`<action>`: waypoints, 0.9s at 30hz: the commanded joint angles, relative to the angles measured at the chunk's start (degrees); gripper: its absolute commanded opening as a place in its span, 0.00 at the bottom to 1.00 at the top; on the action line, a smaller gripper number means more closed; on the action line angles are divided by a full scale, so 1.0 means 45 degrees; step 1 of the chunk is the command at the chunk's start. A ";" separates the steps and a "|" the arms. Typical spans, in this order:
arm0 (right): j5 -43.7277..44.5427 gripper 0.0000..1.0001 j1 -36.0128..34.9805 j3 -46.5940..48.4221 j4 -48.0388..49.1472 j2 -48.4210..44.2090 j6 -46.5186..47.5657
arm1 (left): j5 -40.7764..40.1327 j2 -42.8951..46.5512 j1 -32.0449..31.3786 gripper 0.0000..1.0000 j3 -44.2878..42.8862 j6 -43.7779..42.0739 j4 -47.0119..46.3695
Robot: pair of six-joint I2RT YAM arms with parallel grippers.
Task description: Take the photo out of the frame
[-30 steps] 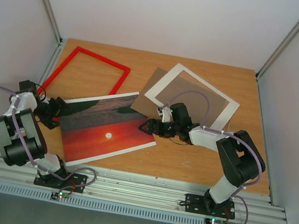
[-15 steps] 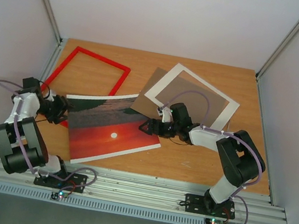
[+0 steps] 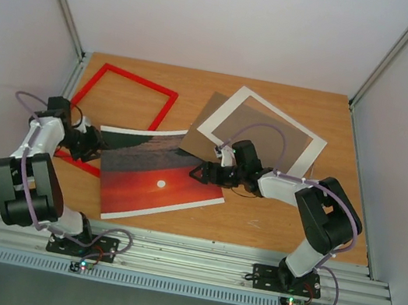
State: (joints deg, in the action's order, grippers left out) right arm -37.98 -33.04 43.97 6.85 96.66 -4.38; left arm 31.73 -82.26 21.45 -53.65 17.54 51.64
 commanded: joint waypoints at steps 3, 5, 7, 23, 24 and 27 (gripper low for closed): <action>0.0040 0.97 0.0037 -0.0040 -0.0076 -0.0449 0.0211 | -0.0481 -0.0658 -0.0694 0.42 -0.0466 -0.0463 0.0087; 0.0060 0.97 0.0038 -0.0026 -0.0096 -0.0463 0.0241 | -0.0544 -0.0956 -0.0954 0.43 -0.0595 -0.0607 0.0109; 0.0070 0.97 0.0037 -0.0041 -0.0097 -0.0482 0.0232 | -0.0565 -0.1249 -0.1150 0.42 -0.0731 -0.0771 0.0109; 0.0070 0.97 0.0040 -0.0024 -0.0204 -0.0528 0.0307 | 0.0856 -0.4767 -0.1252 0.34 -0.1956 -0.1248 -0.0598; 0.0088 0.97 0.0054 -0.0012 -0.0223 -0.0570 0.0327 | 0.0906 -0.4997 -0.1261 0.35 -0.2074 -0.1243 -0.0586; 0.0171 0.97 0.0052 -0.0020 -0.0318 -0.0637 0.0401 | 0.1490 -0.5391 -0.1146 0.35 -0.2308 -0.1383 -0.0563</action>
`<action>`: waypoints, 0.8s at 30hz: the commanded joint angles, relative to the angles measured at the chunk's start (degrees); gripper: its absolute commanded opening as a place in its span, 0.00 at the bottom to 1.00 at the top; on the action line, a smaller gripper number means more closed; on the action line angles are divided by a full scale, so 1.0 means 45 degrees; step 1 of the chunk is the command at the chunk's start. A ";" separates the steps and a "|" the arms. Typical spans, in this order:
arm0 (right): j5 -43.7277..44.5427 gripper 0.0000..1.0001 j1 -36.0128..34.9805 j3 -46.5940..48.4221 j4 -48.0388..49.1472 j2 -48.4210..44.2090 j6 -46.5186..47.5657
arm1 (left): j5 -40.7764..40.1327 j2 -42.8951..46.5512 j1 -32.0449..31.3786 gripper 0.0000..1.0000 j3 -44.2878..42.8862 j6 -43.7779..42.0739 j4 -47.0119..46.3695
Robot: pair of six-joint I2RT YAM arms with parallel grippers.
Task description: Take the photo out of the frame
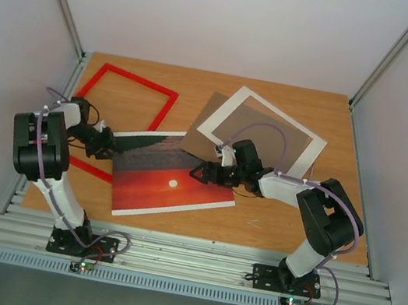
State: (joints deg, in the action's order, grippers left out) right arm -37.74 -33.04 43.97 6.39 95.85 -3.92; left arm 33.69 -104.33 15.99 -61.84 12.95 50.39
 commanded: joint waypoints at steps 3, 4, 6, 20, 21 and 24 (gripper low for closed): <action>0.0153 0.97 0.0050 -0.0006 -0.0287 -0.0529 0.0344 | 0.1647 -0.0595 0.0265 0.34 -0.0468 -0.0407 -0.0503; 0.0147 0.97 0.0053 -0.0022 -0.0288 -0.0538 0.0347 | 0.1960 -0.0652 0.0315 0.34 -0.0441 -0.0414 -0.0569; 0.0144 0.97 0.0042 -0.0002 -0.0293 -0.0520 0.0354 | 0.2659 -0.0825 0.0379 0.34 -0.0403 -0.0472 -0.0605; 0.0308 0.97 0.0047 0.0050 -0.0556 -0.0631 0.0490 | 0.3822 0.0646 0.0685 0.06 0.0312 -0.0429 -0.0870; 0.0345 0.97 0.0053 0.0046 -0.0575 -0.0636 0.0499 | 0.3738 0.0807 0.0680 0.04 0.0328 -0.0418 -0.0823; 0.0431 0.97 0.0055 0.0054 -0.0675 -0.0711 0.0559 | 0.3279 0.1529 0.0675 0.01 0.0305 -0.0350 -0.0483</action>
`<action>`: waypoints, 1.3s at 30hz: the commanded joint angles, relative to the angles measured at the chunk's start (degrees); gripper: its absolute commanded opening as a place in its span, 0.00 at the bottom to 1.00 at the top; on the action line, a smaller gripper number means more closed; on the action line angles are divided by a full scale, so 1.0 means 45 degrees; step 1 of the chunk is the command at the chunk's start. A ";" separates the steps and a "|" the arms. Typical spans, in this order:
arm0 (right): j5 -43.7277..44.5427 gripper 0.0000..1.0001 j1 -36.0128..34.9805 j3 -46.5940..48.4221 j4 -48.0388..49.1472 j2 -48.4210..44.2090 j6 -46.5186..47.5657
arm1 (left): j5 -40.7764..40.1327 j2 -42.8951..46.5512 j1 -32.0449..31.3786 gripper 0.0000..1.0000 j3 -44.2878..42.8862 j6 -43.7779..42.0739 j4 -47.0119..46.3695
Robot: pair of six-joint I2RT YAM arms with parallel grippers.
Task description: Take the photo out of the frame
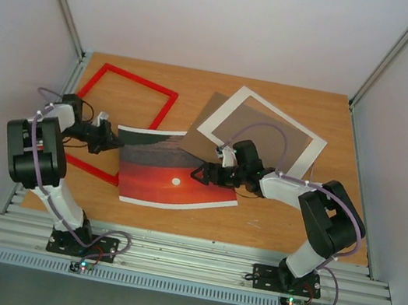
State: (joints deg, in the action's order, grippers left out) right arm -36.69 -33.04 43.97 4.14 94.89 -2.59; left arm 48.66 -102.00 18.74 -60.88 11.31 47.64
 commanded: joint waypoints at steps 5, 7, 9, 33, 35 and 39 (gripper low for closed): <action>0.0183 0.97 0.0051 0.0037 -0.0164 -0.0549 0.0264 | -0.1205 0.3458 0.0072 0.01 0.0078 0.0674 0.0672; 0.0199 0.97 0.0049 0.0022 -0.0142 -0.0577 0.0244 | -0.1347 0.4501 0.0059 0.00 0.0055 0.1112 0.0804; 0.0254 0.97 0.0044 -0.0017 -0.0137 -0.0639 0.0241 | -0.1679 0.5456 0.0072 0.01 -0.0177 0.1505 0.1086; -0.0045 0.96 -0.0029 -0.0152 0.0424 -0.1007 -0.0697 | -0.2996 0.9691 0.0048 0.00 -0.4425 0.3494 0.3215; 0.0028 0.96 -0.0110 -0.0144 0.0348 -0.1047 -0.0713 | -0.3592 0.9753 0.0043 0.01 -0.5022 0.3613 0.3321; 0.0121 0.96 -0.0262 0.0128 0.0008 -0.0949 -0.0621 | -0.3930 0.9739 0.0054 0.01 -0.5830 0.4350 0.2691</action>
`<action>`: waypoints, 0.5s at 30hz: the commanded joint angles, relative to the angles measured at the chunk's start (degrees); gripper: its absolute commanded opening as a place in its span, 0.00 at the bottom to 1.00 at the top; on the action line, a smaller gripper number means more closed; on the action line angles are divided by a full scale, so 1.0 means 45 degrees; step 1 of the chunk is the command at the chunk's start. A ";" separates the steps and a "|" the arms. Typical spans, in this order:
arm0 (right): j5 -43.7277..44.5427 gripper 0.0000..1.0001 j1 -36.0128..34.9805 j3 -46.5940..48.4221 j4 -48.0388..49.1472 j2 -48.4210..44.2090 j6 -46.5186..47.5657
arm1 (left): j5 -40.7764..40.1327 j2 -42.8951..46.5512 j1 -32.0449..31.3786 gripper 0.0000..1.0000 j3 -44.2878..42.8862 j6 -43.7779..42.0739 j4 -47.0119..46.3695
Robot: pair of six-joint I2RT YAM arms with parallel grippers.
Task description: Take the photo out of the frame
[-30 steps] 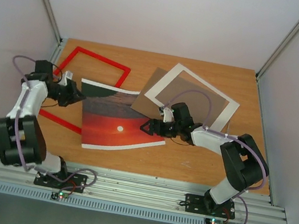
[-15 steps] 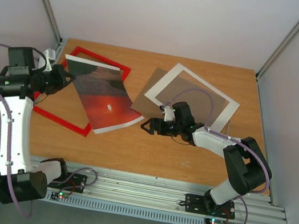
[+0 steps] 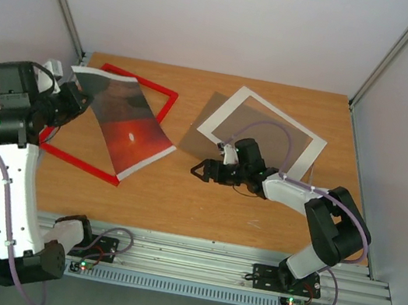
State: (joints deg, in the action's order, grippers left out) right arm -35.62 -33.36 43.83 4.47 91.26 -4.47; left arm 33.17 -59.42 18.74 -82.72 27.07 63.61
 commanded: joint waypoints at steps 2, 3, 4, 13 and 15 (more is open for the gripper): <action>-0.0124 0.96 -0.0325 0.0273 -0.0122 -0.0176 -0.0110 | -0.0404 0.0213 0.0053 0.01 -0.1192 0.1401 -0.1382; -0.0087 0.96 -0.0406 0.0339 -0.0159 -0.0192 -0.0026 | -0.0357 0.0184 0.0054 0.01 -0.1279 0.1576 -0.1644; -0.0061 0.96 -0.0482 0.0396 -0.0188 -0.0192 0.0026 | -0.0342 0.0180 0.0054 0.01 -0.1317 0.1755 -0.1904; 0.0360 0.96 -0.1046 0.0569 0.0252 -0.0158 0.0140 | -0.0147 0.0082 -0.0472 0.00 -0.1162 0.3538 -0.3971; 0.0841 0.96 -0.1458 0.0640 0.0323 -0.0313 0.0747 | -0.0163 0.0037 -0.0645 0.00 -0.1191 0.3709 -0.4181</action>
State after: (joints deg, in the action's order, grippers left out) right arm -34.68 -36.77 44.36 3.95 91.26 -4.64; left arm 32.08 -58.94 17.15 -87.33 40.05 51.66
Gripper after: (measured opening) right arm 0.963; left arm 0.008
